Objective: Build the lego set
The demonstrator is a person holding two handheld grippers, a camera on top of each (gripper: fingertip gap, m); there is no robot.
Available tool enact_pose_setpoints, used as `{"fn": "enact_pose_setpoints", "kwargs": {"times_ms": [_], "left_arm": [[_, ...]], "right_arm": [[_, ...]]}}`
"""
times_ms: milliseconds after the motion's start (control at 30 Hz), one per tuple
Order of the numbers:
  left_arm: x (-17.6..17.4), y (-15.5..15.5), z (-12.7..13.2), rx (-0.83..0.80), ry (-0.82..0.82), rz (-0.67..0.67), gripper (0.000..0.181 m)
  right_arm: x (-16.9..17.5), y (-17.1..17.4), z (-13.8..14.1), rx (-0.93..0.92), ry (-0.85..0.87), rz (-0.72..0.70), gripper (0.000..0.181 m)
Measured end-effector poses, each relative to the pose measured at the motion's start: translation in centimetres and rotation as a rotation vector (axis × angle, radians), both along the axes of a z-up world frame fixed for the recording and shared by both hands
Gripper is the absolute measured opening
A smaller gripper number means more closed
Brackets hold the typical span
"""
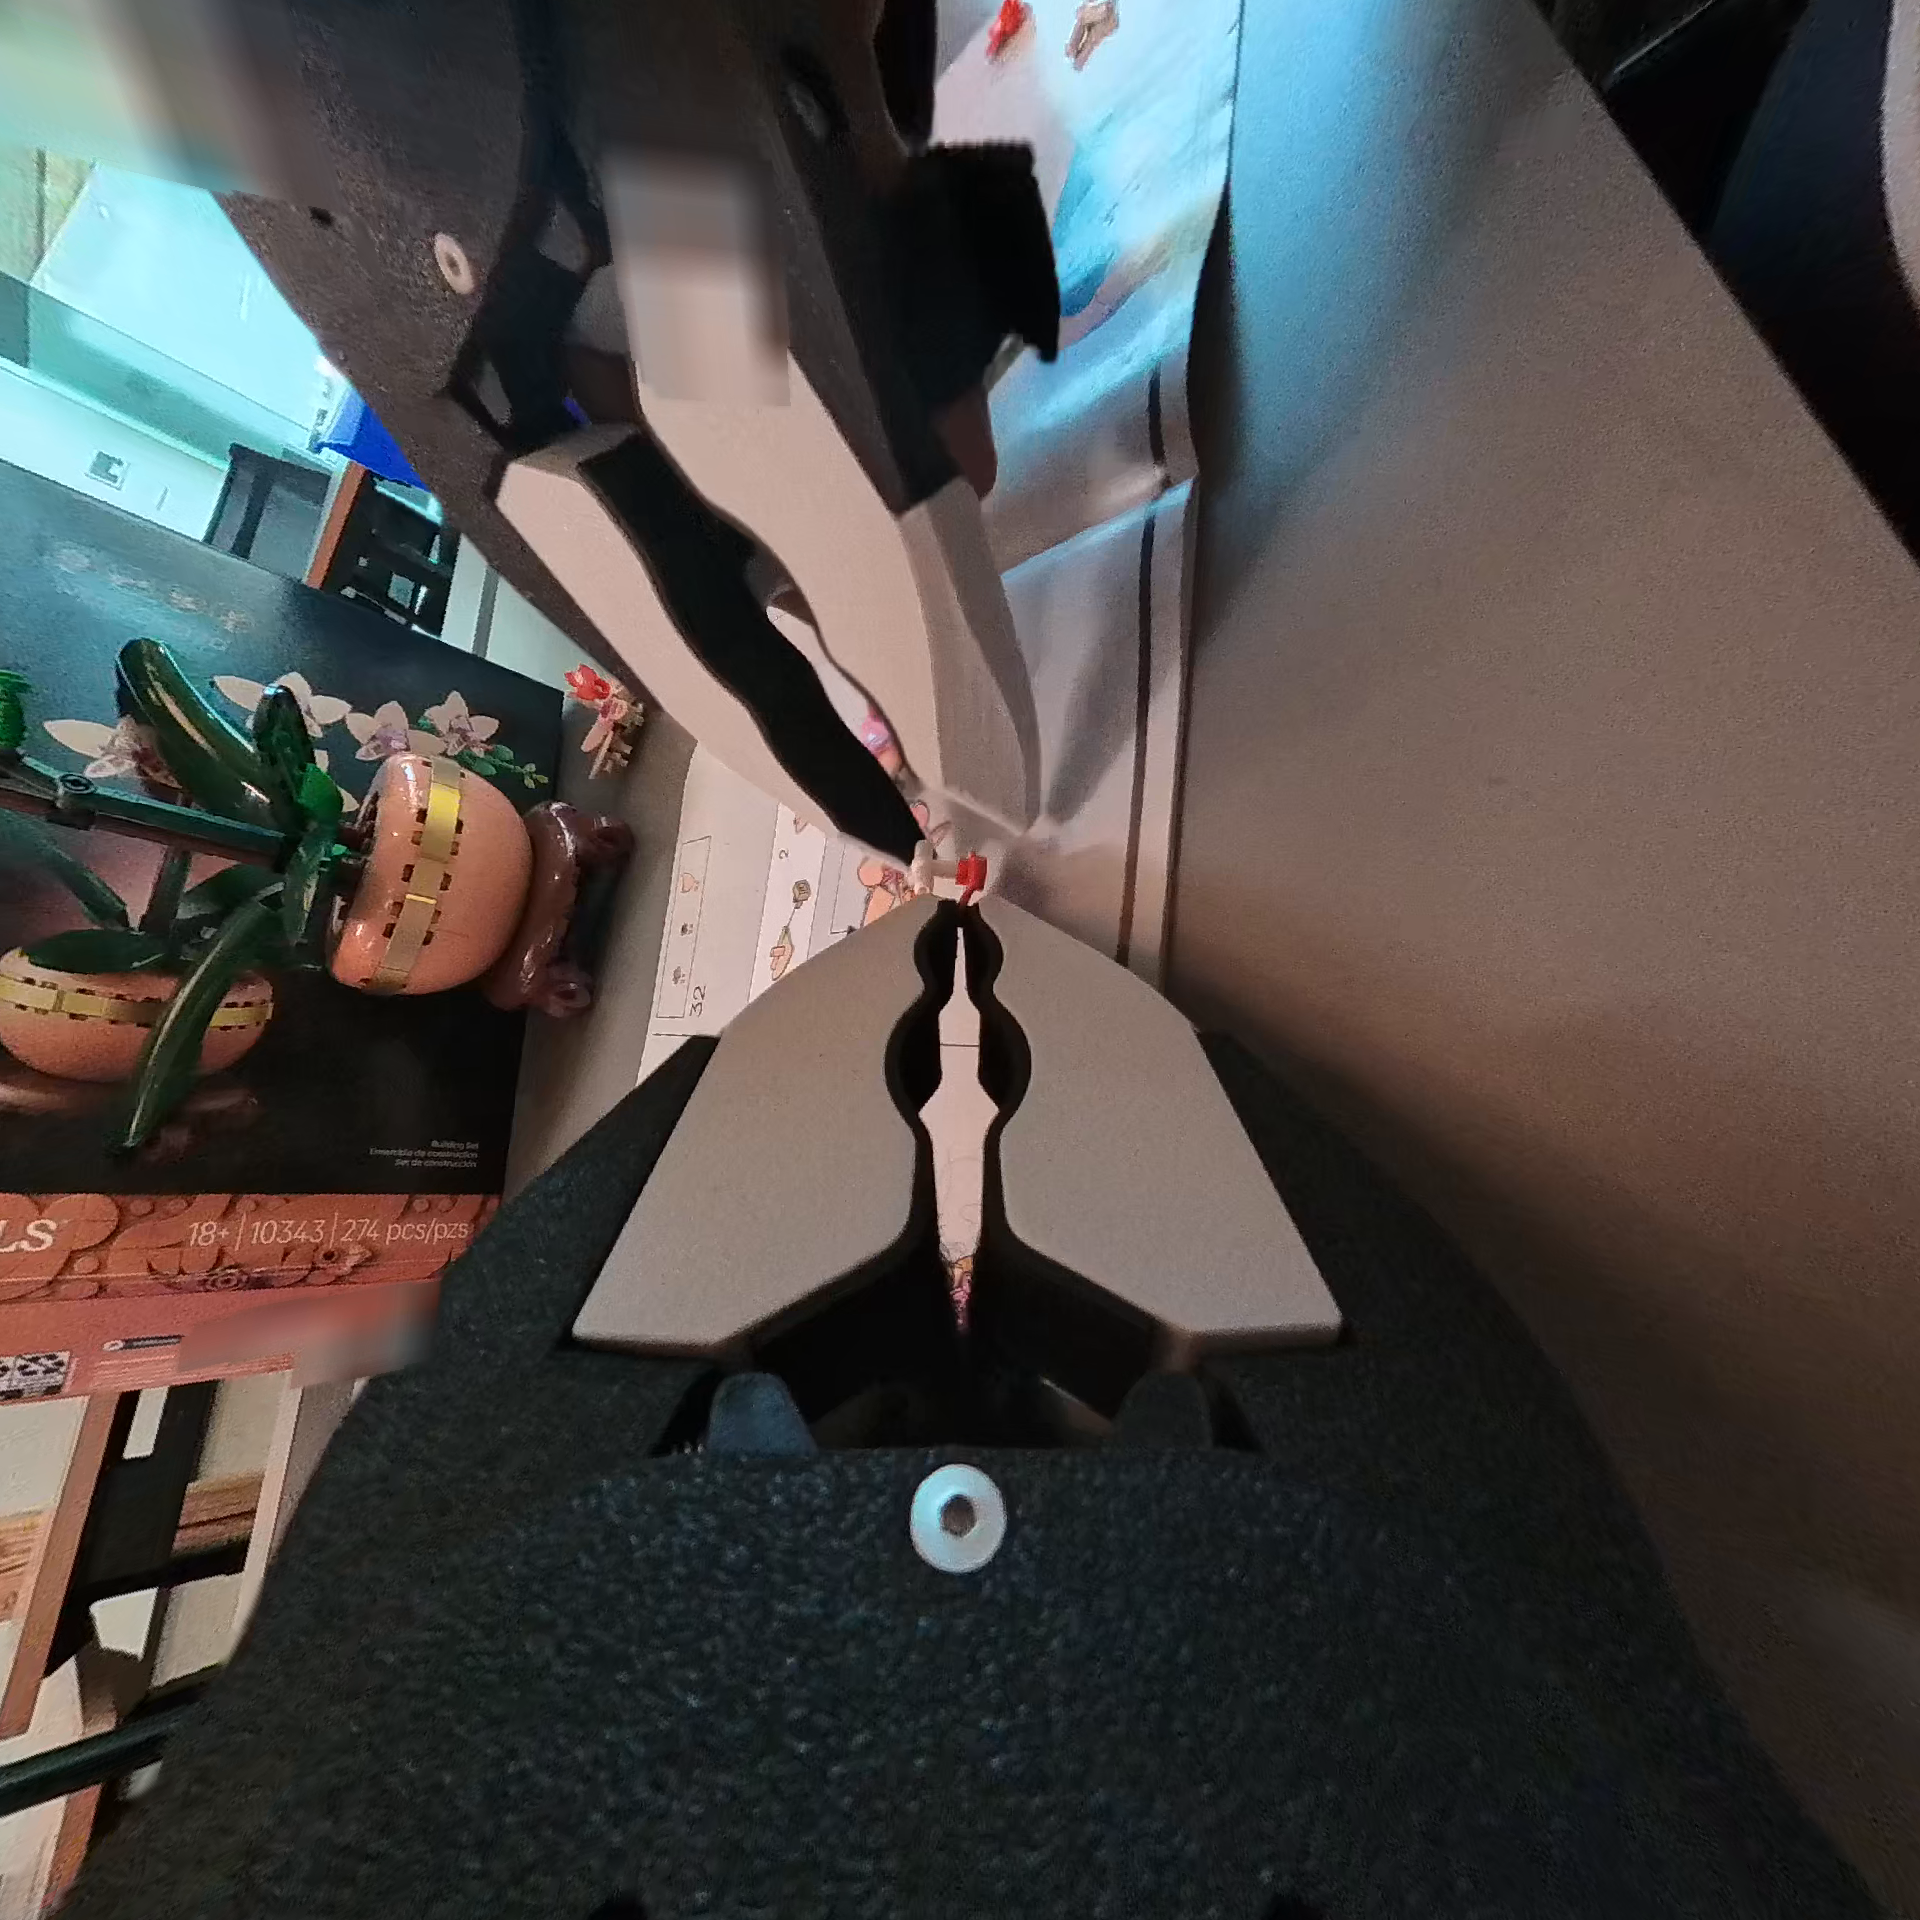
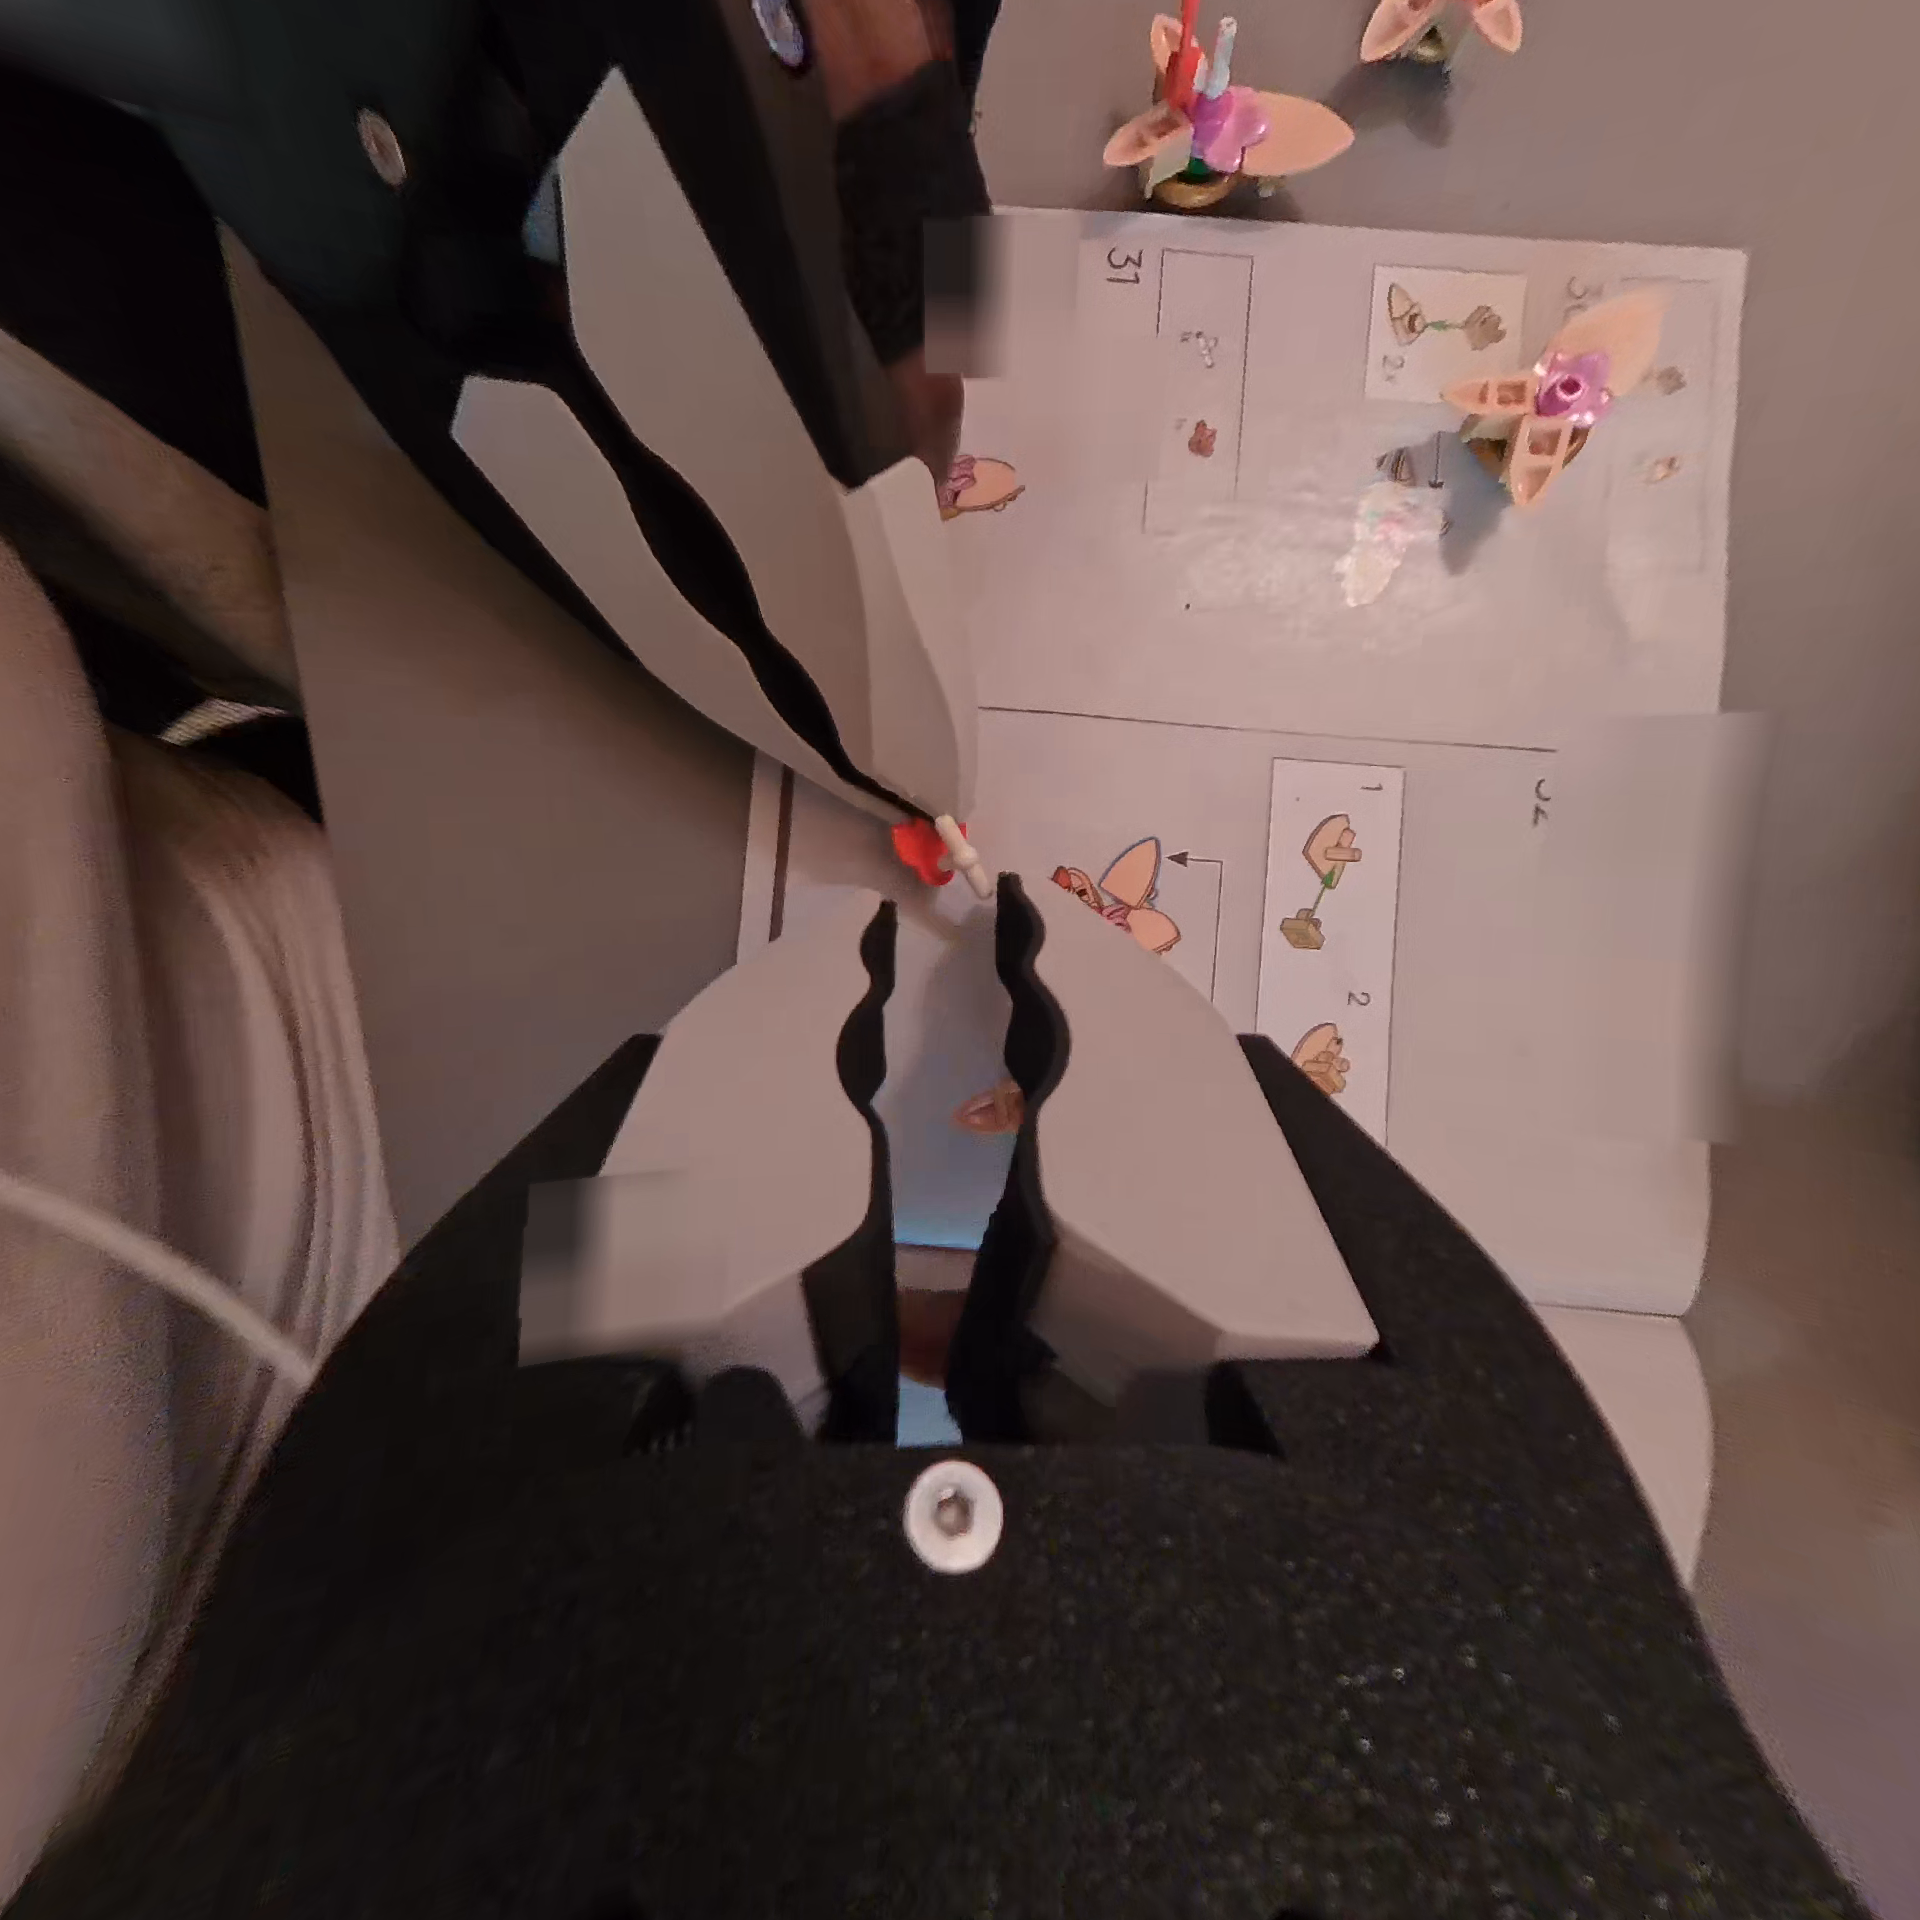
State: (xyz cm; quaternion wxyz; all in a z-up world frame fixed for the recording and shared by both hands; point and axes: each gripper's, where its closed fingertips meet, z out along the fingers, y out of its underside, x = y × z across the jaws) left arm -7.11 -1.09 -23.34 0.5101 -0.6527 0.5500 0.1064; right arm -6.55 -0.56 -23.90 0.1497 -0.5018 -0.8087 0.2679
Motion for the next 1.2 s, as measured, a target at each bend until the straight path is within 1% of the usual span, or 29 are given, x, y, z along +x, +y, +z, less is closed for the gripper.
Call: {"fn": "enact_pose_setpoints", "kwargs": {"times_ms": [67, 167, 233, 300, 467, 567, 667, 867, 1000, 1200], "left_arm": [[0.0, 0.0, 0.0, 0.0, -0.003, 0.003, 0.001], [0.0, 0.0, 0.0, 0.005, 0.0, 0.0, 0.001], [0.0, 0.0, 0.0, 0.008, 0.003, -0.006, 0.001], [0.0, 0.0, 0.0, 0.01, 0.005, -0.009, 0.001], [0.1, 0.0, 0.0, 0.015, 0.009, -0.013, 0.001], [0.1, 0.0, 0.0, 0.013, 0.009, -0.015, 0.001], [0.1, -0.1, -0.1, 0.005, 0.014, -0.018, 0.001], [0.1, -0.1, -0.2, -0.018, 0.005, -0.014, 0.001], [0.1, -0.1, -0.2, -0.015, 0.011, -0.015, 0.001], [0.1, -0.1, -0.2, -0.008, 0.021, -0.019, 0.001]], "right_arm": [[0.2, 0.1, 0.5, -0.068, 0.0, 0.005, 0.02], [0.4, 0.3, 1.9, -0.202, 0.025, 0.024, 0.018], [0.5, 0.2, 2.5, -0.286, 0.02, 0.062, 0.014], [0.2, 0.3, 2.7, -0.326, 0.027, 0.106, 0.007], [-0.6, 0.3, 1.9, -0.287, 0.007, 0.249, 0.002], [-0.6, -0.1, 1.3, -0.253, -0.042, 0.337, 0.002], [-0.4, -0.3, 0.7, -0.229, -0.09, 0.387, 0.001], [-0.2, -0.3, 0.6, -0.209, -0.107, 0.392, 0.0], [-0.3, -0.3, 0.6, -0.179, -0.075, 0.357, 0.0], [-0.3, -0.3, 0.6, -0.189, -0.047, 0.294, 0.0]]}}
